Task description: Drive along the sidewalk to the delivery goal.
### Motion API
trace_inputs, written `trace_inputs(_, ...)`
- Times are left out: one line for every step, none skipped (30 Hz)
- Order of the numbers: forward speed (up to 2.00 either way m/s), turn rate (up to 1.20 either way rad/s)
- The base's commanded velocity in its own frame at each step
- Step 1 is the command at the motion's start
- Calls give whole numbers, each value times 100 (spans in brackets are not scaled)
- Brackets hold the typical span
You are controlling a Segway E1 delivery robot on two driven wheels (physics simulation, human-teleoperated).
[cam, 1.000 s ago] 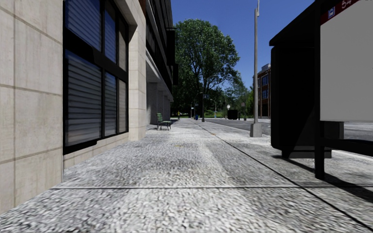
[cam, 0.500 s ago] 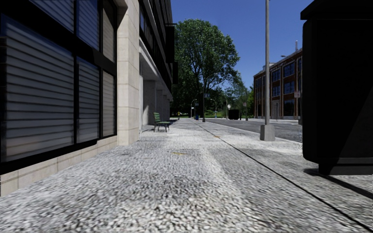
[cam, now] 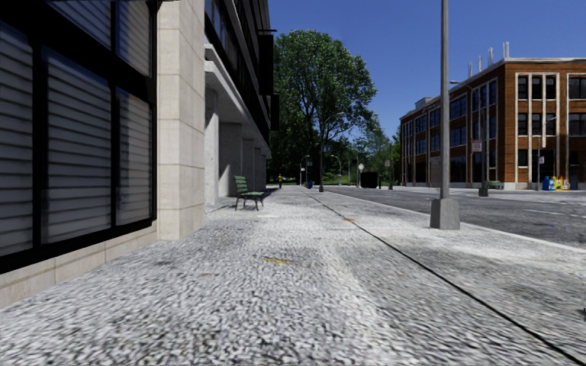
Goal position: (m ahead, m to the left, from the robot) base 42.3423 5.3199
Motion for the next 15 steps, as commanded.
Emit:
trace_inputs(200, 0)
trace_inputs(200, 0)
trace_inputs(200, 0)
trace_inputs(200, 0)
trace_inputs(200, 0)
trace_inputs(200, 0)
trace_inputs(200, 0)
trace_inputs(200, 0)
trace_inputs(200, 0)
trace_inputs(200, 0)
trace_inputs(200, 0)
trace_inputs(200, 0)
trace_inputs(200, 0)
trace_inputs(200, 0)
trace_inputs(200, 0)
